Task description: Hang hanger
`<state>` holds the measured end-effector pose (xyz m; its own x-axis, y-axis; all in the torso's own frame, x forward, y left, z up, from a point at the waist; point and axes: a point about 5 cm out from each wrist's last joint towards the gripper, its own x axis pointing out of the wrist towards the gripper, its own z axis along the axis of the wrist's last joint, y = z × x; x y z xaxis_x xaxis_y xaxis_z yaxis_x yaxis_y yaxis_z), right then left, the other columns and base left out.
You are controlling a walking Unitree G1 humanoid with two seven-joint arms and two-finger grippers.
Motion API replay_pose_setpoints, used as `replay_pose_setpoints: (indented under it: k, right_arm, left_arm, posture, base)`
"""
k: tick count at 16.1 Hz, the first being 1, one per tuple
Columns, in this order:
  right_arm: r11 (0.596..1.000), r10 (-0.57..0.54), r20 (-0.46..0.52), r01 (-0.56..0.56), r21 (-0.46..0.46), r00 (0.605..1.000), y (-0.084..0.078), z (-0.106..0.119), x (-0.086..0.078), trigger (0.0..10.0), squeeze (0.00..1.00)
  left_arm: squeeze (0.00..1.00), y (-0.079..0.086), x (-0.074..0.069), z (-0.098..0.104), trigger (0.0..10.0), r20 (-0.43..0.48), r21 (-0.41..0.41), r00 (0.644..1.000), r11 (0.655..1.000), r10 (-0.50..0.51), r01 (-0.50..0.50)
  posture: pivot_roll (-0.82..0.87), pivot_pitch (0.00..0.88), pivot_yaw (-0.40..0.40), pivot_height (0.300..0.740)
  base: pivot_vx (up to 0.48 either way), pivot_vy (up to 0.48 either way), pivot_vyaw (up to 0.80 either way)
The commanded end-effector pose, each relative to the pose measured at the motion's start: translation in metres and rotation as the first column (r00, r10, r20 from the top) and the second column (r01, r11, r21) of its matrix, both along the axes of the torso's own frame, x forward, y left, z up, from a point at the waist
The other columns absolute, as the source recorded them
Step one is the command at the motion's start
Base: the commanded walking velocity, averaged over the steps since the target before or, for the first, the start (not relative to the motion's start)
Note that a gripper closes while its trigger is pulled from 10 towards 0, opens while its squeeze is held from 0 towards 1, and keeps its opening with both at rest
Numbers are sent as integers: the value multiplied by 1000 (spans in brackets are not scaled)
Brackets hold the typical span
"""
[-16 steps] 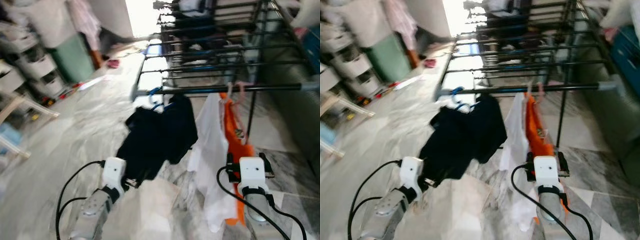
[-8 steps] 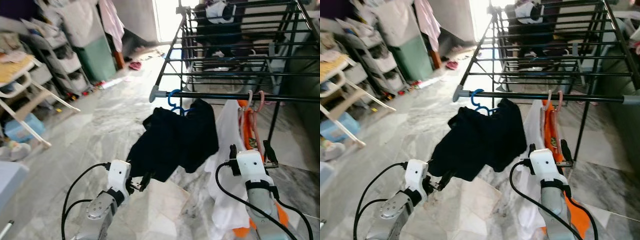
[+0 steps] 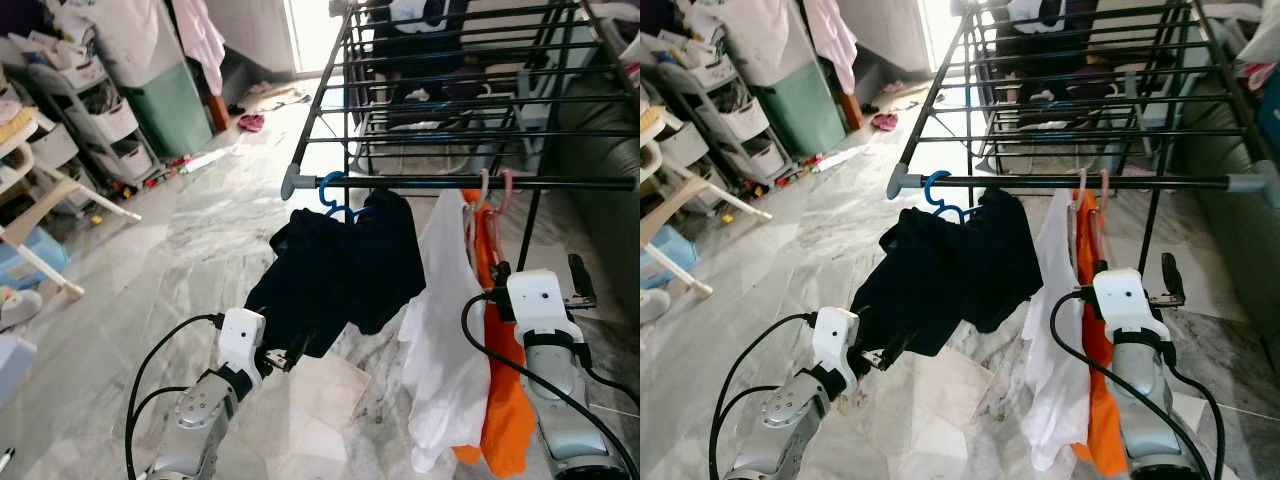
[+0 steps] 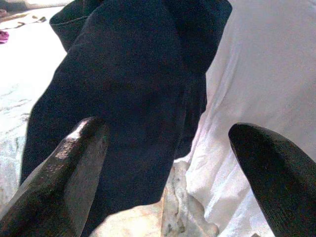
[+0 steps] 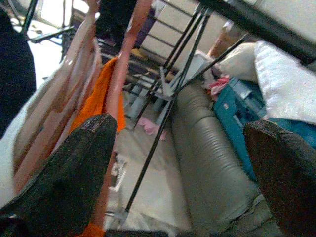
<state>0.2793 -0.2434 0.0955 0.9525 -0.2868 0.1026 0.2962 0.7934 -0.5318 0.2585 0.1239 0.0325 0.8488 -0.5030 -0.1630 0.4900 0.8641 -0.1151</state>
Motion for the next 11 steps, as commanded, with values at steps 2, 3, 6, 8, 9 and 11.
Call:
replay_pose_setpoints:
  k: [2, 3, 6, 8, 9, 11]
  right_arm:
    - [999, 17, -30, -16, 44, 999, 6, -4, 6, 10000, 0]
    - [999, 17, -62, -14, 46, 998, 7, -7, 9, 10000, 0]
    - [992, 6, -137, 11, 125, 991, 4, -18, 16, 10000, 0]
    - [985, 22, -162, 6, 171, 986, 5, -20, 24, 10000, 0]
    - [984, 16, -153, 12, 180, 988, 5, -17, 27, 10000, 0]
    - [989, 17, -59, -9, 146, 998, 7, 0, 33, 10000, 0]
  left_arm:
    - [0, 5, -4, 0, 10000, -8, 12, 1000, 1000, -17, 17]
    - [0, 2, -5, 0, 10000, -15, 0, 999, 999, -35, 35]
    - [0, 2, -5, 0, 10000, -19, 6, 999, 999, -46, 46]
    - [0, 1, -6, -1, 10000, -24, 6, 998, 998, -62, 62]
    - [0, -1, -7, 0, 10000, -22, 7, 997, 997, -79, 79]
    - [0, 0, -8, 0, 10000, -22, 11, 996, 996, -83, 83]
  posture:
    - [-254, 15, 180, 740]
    - [-256, 16, 180, 740]
    - [-255, 14, 183, 740]
    - [-252, 14, 185, 740]
    - [-250, 14, 185, 740]
    - [-247, 14, 183, 740]
  base:
    - [0, 0, 0]
    - [0, 0, 0]
    - [0, 0, 0]
    - [0, 0, 0]
    - [0, 0, 0]
    - [0, 0, 0]
